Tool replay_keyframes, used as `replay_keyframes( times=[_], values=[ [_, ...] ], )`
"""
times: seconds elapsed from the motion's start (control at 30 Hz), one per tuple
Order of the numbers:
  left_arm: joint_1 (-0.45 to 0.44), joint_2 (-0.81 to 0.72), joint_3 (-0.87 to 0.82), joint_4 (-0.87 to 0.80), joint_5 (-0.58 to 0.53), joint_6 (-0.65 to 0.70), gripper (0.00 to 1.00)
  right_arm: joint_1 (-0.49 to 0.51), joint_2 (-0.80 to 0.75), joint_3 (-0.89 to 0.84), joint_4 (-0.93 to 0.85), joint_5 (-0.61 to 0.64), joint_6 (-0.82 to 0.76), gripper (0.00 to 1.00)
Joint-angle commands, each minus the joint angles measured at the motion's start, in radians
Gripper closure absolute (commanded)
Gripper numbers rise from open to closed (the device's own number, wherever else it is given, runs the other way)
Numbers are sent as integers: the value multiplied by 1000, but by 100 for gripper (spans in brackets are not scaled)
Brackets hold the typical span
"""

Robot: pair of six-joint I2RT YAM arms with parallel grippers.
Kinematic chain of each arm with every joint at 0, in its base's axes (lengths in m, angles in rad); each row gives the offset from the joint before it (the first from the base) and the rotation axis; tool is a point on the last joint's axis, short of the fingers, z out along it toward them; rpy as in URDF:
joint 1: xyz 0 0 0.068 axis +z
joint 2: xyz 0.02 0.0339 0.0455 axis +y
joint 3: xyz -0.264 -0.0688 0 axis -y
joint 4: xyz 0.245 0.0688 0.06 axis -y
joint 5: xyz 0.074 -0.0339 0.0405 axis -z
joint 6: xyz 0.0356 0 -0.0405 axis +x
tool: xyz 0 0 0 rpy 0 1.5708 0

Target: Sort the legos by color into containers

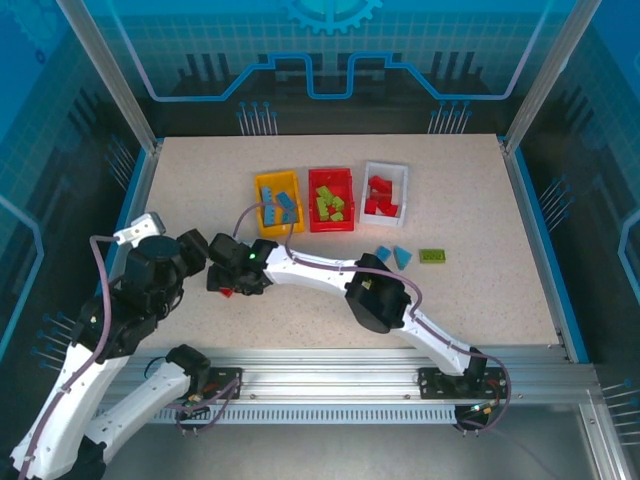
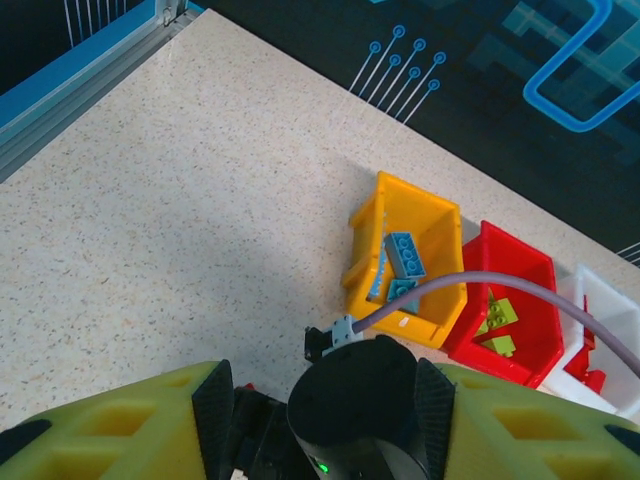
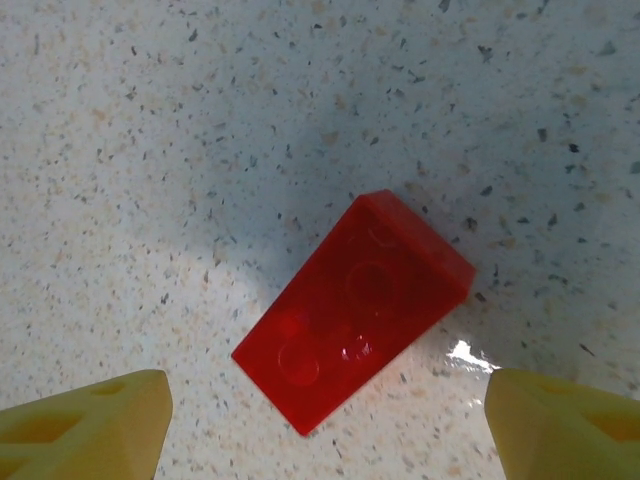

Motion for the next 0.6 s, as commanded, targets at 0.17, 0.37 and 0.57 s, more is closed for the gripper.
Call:
replay_keyframes(
  times=[0.17,0.37,0.57],
  values=[
    [-4,-11,-3,-35,-21,-5,46,-6,154,210,-170,40,89,18],
    [-3,-10,3,-37,-19,-3,46,-3,206,286,-239,112,120,26],
    [-4,-1,10,-31,-17,0,47,-8,223,303,-271,125,117,40]
  ],
)
